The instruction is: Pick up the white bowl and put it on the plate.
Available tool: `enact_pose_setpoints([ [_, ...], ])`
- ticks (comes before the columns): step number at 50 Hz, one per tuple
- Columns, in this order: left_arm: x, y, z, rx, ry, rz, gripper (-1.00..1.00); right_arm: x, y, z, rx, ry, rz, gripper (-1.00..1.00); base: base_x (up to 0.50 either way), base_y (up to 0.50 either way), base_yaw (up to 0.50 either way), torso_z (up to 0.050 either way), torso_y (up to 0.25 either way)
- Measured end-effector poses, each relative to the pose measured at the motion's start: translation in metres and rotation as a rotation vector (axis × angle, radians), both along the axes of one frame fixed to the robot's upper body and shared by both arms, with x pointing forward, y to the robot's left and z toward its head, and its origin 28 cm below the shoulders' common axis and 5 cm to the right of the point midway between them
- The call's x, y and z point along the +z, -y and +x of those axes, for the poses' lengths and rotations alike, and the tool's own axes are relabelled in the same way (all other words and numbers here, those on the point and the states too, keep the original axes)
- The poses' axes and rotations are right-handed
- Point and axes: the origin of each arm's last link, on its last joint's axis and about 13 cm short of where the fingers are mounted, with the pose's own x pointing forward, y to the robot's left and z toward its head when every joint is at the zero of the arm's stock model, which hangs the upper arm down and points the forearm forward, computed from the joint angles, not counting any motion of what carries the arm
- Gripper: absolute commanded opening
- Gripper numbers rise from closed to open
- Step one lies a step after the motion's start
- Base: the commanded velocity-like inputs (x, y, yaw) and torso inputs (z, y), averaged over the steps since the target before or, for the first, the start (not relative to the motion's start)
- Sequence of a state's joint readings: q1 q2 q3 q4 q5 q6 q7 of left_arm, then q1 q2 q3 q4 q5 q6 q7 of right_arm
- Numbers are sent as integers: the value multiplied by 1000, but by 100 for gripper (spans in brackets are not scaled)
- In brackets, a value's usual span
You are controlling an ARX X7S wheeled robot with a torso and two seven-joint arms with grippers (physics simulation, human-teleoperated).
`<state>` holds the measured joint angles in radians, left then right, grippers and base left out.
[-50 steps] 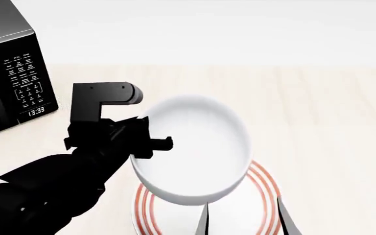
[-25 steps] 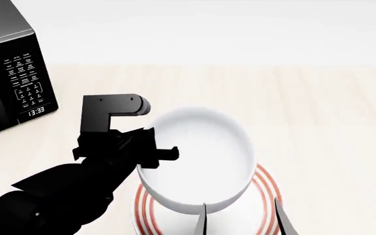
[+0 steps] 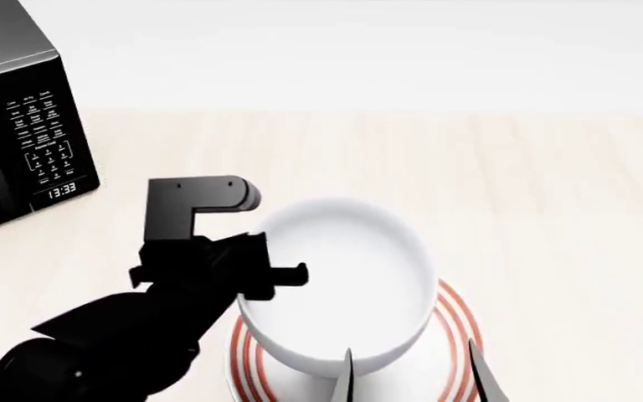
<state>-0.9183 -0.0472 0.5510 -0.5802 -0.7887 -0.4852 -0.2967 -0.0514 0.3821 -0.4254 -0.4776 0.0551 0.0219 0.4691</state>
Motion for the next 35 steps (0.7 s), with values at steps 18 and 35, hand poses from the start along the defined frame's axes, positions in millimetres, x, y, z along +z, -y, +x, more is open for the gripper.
enact_pose_setpoints([
  [18, -5, 6, -2, -17, -9, -9, -100, 0, 0, 0, 0, 1, 2, 100, 0, 0, 0, 0, 1],
  [35, -12, 8, -2, -18, -23, -11, -100, 0, 0, 0, 1, 0, 3, 100, 0, 0, 0, 0, 1],
])
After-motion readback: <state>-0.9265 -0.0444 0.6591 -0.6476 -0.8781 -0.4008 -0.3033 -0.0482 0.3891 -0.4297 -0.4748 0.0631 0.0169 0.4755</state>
